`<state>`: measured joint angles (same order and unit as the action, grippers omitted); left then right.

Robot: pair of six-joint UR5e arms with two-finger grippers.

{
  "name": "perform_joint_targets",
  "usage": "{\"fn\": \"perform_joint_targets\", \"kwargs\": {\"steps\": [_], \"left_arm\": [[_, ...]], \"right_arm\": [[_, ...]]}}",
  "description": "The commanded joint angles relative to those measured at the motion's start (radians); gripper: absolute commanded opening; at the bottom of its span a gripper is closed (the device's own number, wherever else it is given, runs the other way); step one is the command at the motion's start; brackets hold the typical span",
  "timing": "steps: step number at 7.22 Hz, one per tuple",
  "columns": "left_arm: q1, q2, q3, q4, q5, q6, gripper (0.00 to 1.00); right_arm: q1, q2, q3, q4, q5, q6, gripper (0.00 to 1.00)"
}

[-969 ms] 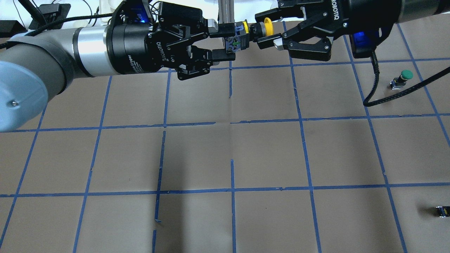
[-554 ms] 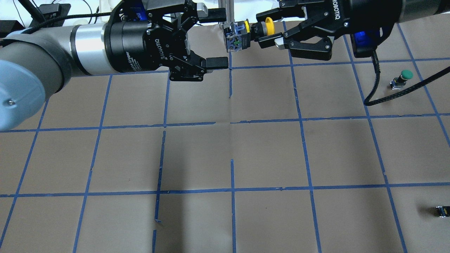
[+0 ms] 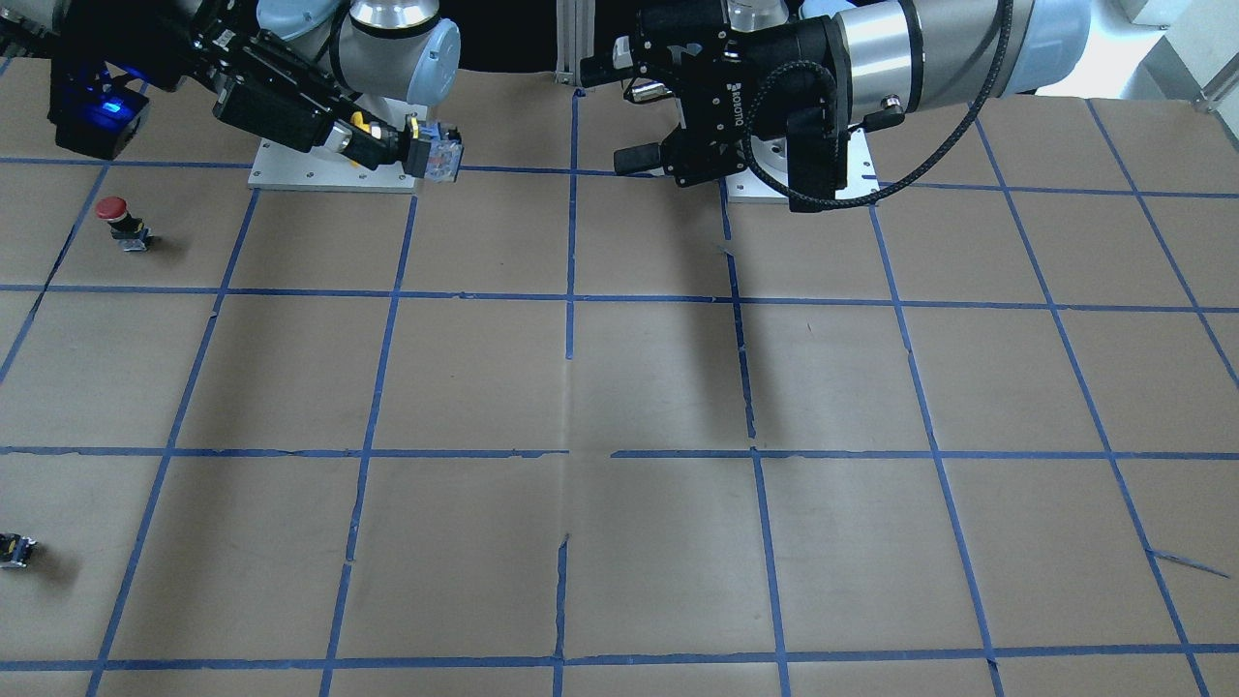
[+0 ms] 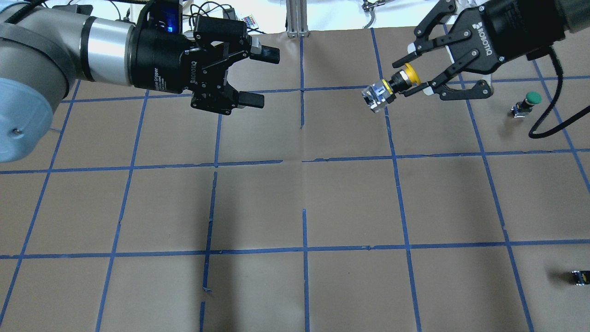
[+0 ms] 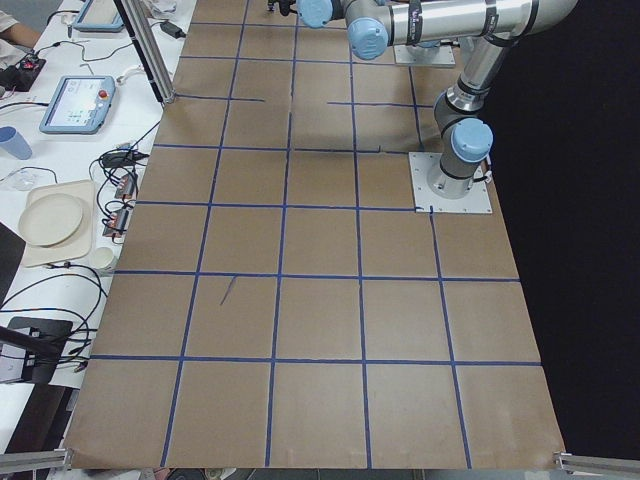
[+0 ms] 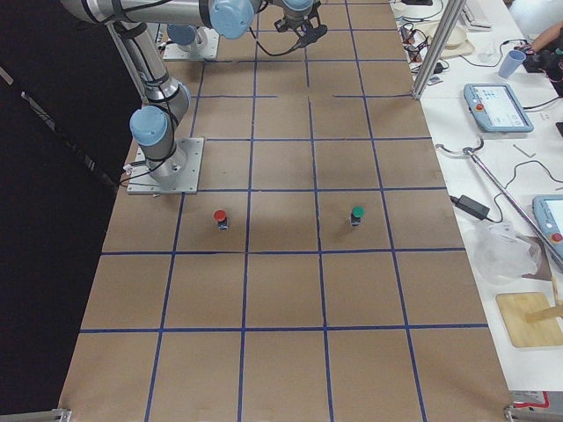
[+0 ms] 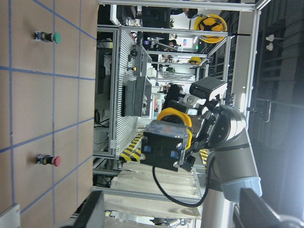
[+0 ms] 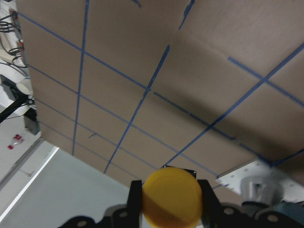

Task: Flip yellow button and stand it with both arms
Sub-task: 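Carry the button down with the right gripper while the left gripper withdraws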

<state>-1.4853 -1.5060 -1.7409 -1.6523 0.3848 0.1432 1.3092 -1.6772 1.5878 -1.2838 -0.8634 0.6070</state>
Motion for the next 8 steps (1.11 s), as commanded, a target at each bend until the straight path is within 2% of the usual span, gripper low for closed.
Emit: {"fn": "perform_joint_targets", "kwargs": {"steps": [1,2,3,4,5,7,8], "left_arm": [[0.0,-0.054,0.134,0.029,0.16,-0.083,0.99],[-0.001,-0.094,0.203,0.025,0.357,-0.082,0.99],[-0.006,-0.108,0.24,0.011,0.494,-0.082,0.99],[-0.018,-0.108,0.254,0.014,0.634,-0.082,0.99],[-0.026,-0.105,0.277,0.013,0.754,-0.082,0.99],[-0.059,-0.1,0.287,-0.004,1.065,-0.077,0.99],[-0.069,-0.102,0.287,-0.021,1.141,-0.077,0.99]], "right_arm": [[-0.051,0.002,0.011,0.003,-0.283,-0.427,0.2],[-0.092,0.004,0.018,0.0,-0.39,-0.695,0.19],[-0.111,0.01,0.043,-0.011,-0.522,-0.971,0.16],[-0.148,0.02,0.069,-0.072,-0.63,-1.119,0.13],[-0.187,0.024,0.107,-0.134,-0.635,-1.3,0.13],[-0.28,0.022,0.237,-0.355,-0.64,-1.676,0.11],[-0.342,0.022,0.294,-0.453,-0.631,-1.866,0.1]]}}
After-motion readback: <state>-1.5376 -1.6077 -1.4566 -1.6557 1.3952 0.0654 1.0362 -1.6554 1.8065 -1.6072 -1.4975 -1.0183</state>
